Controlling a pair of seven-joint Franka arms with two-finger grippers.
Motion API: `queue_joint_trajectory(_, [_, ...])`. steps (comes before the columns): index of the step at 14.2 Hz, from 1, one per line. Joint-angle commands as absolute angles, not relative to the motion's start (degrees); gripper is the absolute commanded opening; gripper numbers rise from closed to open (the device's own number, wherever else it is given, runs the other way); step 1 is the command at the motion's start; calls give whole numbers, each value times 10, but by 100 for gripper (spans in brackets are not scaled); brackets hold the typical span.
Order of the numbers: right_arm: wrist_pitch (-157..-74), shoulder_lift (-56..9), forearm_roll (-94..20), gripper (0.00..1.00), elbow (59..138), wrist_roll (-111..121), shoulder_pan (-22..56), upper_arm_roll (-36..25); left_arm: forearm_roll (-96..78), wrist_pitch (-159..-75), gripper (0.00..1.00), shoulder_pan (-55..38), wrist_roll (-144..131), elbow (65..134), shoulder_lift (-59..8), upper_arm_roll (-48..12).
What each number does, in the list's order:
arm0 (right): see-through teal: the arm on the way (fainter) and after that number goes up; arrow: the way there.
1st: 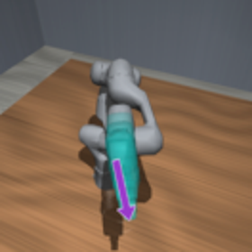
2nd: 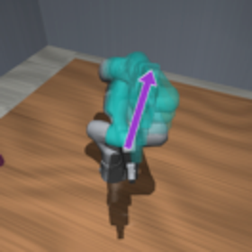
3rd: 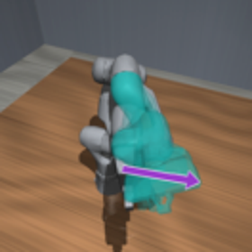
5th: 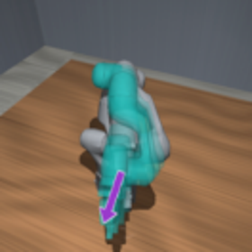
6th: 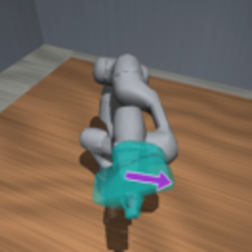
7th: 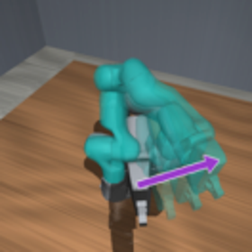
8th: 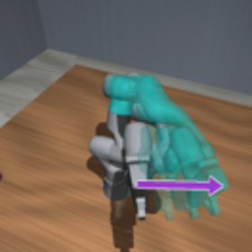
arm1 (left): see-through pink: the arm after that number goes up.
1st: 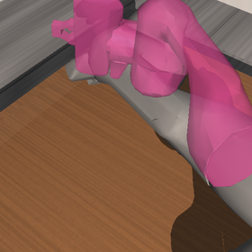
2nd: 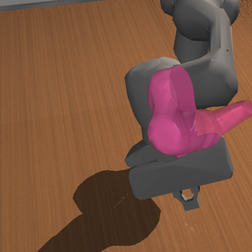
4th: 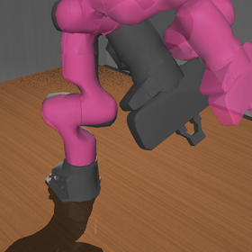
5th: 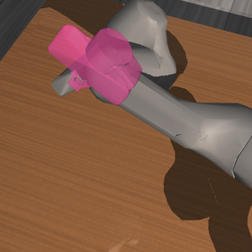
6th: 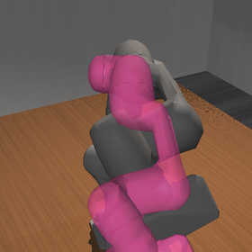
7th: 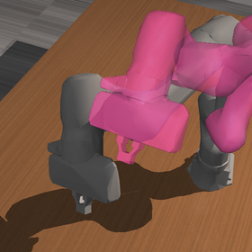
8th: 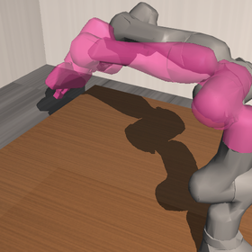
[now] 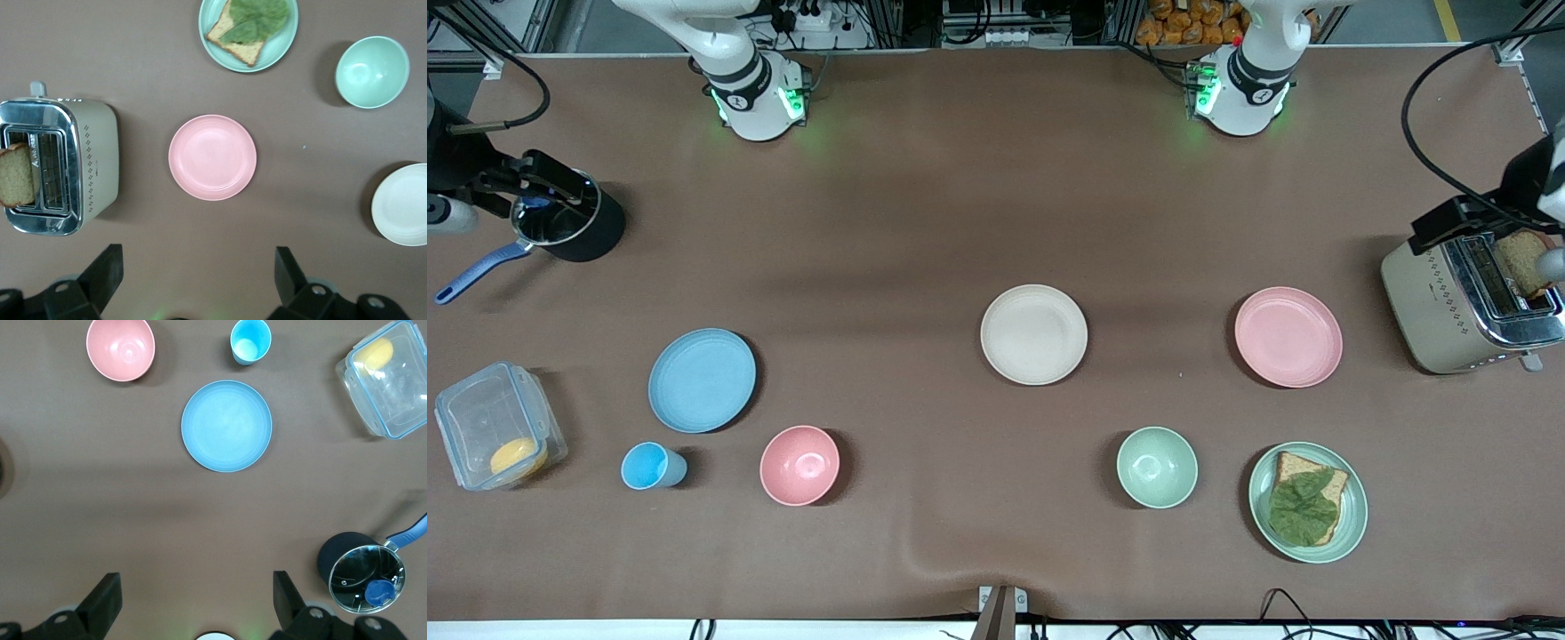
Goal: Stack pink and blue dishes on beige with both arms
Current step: 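Move the left gripper from the toaster toward the pink plate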
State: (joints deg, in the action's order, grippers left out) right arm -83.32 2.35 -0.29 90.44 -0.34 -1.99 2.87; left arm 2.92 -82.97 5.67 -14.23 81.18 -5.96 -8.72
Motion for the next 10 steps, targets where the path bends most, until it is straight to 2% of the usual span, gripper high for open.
queue_joint_trajectory(1, [-838,28,-11,100,919,-2,-27,33,34,-820,100,61,-139,850,-73,-91])
queue_joint_trajectory(2, [-839,28,-11,100,918,-2,-27,33,37,-851,100,66,-142,888,-74,-91])
queue_joint_trajectory(7, [-850,10,-16,100,919,-2,-48,28,37,-1204,100,133,-129,1167,-62,-93])
queue_joint_trajectory(9, [-861,-31,-62,100,918,8,-86,27,37,-1312,100,156,-123,1237,-79,-94])
queue_joint_trajectory(10, [-879,-62,-63,100,918,18,-94,27,33,-1337,100,157,-123,1251,-97,-94])
